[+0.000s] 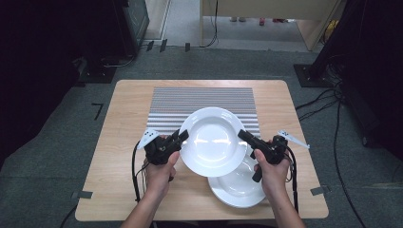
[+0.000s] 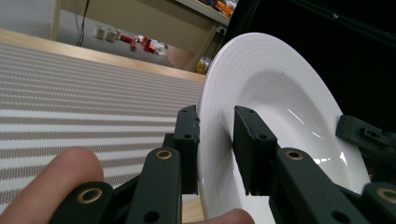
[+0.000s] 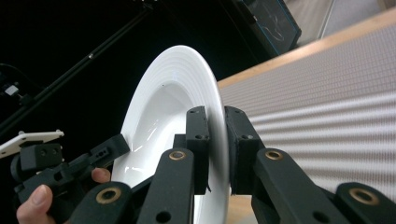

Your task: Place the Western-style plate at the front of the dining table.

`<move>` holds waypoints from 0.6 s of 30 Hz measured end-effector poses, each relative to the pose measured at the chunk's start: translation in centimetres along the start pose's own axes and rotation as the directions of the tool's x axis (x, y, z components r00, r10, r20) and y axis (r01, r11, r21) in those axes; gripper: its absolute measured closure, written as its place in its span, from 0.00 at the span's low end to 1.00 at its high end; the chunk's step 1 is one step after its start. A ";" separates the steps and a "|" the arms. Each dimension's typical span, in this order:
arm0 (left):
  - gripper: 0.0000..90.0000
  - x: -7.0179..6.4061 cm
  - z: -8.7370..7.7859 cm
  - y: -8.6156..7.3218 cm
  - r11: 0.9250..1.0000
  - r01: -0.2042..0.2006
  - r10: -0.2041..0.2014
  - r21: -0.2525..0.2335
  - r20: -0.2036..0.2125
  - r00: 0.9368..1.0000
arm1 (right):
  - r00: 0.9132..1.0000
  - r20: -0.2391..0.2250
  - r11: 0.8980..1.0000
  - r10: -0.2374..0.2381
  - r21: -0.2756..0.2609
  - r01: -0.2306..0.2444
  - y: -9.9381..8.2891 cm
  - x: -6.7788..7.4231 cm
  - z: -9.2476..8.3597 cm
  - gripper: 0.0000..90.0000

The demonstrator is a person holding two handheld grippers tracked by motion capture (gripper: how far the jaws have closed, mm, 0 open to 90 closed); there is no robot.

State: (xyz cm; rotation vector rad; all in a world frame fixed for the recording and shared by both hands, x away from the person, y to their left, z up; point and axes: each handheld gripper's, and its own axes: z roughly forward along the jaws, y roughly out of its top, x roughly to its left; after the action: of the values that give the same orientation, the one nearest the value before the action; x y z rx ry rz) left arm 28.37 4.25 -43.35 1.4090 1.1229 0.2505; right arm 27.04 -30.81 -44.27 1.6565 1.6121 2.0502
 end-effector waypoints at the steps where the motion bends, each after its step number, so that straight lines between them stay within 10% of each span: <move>1: 0.80 0.2 0.2 0.3 1.000 0.002 -0.002 -0.003 -0.002 1.000 | 1.000 0.000 1.000 0.000 0.000 0.000 0.0 0.0 0.0 0.92; 18: 0.78 3.8 3.6 3.4 0.999 0.031 -0.033 -0.020 -0.064 0.997 | 0.999 -0.017 0.999 -0.040 0.026 0.040 4.3 -0.5 6.0 0.93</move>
State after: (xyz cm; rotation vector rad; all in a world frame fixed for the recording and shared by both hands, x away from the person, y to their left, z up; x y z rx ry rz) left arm 34.47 5.46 -42.95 1.3736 1.1925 0.2849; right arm 33.96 -29.06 -42.29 1.6056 1.6712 2.0382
